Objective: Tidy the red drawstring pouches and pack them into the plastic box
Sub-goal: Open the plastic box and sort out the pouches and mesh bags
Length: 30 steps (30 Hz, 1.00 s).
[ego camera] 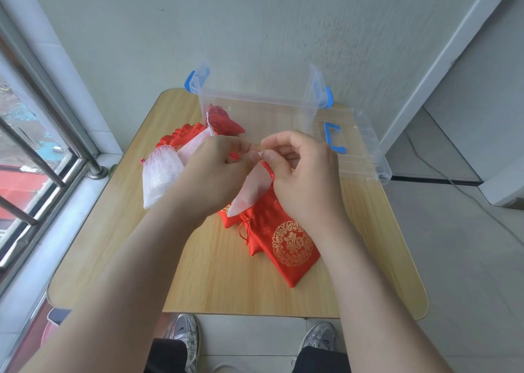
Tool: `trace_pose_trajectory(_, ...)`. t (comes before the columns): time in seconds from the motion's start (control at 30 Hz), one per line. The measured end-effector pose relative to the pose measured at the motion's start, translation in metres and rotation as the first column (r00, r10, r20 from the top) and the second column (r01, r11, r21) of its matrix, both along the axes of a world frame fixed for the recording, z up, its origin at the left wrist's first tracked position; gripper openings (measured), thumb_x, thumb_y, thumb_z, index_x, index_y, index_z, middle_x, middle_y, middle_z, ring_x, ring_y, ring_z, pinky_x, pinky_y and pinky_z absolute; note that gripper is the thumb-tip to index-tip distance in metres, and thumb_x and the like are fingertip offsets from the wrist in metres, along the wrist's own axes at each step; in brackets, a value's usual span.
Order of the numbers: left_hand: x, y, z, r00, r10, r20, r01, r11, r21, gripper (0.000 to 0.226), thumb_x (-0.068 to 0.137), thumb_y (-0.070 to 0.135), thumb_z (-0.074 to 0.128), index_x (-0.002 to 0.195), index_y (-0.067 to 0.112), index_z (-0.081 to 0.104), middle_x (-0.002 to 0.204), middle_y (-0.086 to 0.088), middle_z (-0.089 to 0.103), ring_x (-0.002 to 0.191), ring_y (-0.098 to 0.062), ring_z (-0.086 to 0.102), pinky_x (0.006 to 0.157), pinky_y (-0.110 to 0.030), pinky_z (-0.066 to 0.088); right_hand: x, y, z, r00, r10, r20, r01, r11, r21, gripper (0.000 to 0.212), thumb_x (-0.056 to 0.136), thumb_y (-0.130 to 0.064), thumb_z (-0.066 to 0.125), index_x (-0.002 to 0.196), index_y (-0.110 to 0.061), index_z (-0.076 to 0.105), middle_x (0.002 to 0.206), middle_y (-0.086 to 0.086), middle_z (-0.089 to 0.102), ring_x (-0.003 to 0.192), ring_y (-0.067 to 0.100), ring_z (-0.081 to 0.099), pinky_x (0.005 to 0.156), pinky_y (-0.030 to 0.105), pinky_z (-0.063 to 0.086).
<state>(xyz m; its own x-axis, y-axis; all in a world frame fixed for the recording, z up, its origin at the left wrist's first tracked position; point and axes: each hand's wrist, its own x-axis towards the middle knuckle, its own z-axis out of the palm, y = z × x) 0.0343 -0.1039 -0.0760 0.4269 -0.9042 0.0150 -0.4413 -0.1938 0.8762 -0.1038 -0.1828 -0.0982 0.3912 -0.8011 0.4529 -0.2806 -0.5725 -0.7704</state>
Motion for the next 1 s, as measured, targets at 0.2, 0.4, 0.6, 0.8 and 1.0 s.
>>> trace_pose_trajectory(0.2,0.007,-0.002,0.005,0.940,0.018,-0.341,0.013,0.996,0.089,0.016,0.104,0.022,0.067,0.097,0.024,0.081,0.109,0.007,0.079,0.112,-0.006,0.067,0.103,-0.034,0.051,-0.002,0.001,0.001,0.997,0.071,0.044,-0.071,0.997,-0.009,0.013,0.097,-0.002,0.073,0.099,-0.015,0.074,0.089,-0.014,0.074,0.086,0.001,0.073,0.076,0.016,0.055)
trace_pose_trajectory(0.4,0.009,-0.005,0.004,0.912,0.107,-0.397,-0.063,0.991,0.122,0.012,0.091,0.029,0.077,0.096,0.021,0.084,0.112,-0.001,0.079,0.117,-0.027,0.069,0.108,-0.057,0.051,-0.004,-0.001,0.000,0.993,0.037,-0.113,-0.062,0.973,-0.223,0.010,0.099,-0.007,0.071,0.102,-0.013,0.078,0.095,-0.007,0.074,0.085,0.002,0.063,0.078,0.010,0.047)
trace_pose_trajectory(0.6,0.009,-0.005,0.004,0.887,0.159,-0.434,-0.102,0.983,0.151,0.051,0.067,0.044,0.078,0.111,0.018,0.079,0.118,-0.005,0.077,0.117,-0.029,0.069,0.104,-0.056,0.055,-0.005,0.002,0.000,0.994,-0.027,-0.102,-0.011,0.934,-0.357,0.007,0.092,-0.006,0.076,0.094,-0.012,0.076,0.087,-0.006,0.073,0.080,0.009,0.064,0.074,0.021,0.052)
trace_pose_trajectory(0.8,0.011,-0.004,0.002,0.910,0.129,-0.393,-0.074,0.986,0.152,0.031,0.084,0.036,0.080,0.107,0.017,0.081,0.115,-0.006,0.077,0.116,-0.030,0.068,0.104,-0.059,0.054,-0.006,0.005,0.003,0.996,-0.003,-0.090,-0.024,0.955,-0.297,0.005,0.087,-0.013,0.080,0.092,-0.015,0.080,0.081,-0.011,0.076,0.072,0.002,0.066,0.072,0.018,0.056)
trace_pose_trajectory(1.0,0.012,0.003,0.006,0.943,0.057,-0.327,-0.008,0.989,0.148,0.013,0.098,0.029,0.074,0.097,0.022,0.085,0.105,0.006,0.081,0.114,-0.014,0.069,0.102,-0.040,0.052,-0.008,0.004,0.004,0.989,0.062,-0.135,-0.088,0.977,-0.193,0.005,0.089,-0.014,0.079,0.085,-0.017,0.076,0.072,-0.014,0.071,0.069,0.003,0.068,0.066,0.021,0.057)
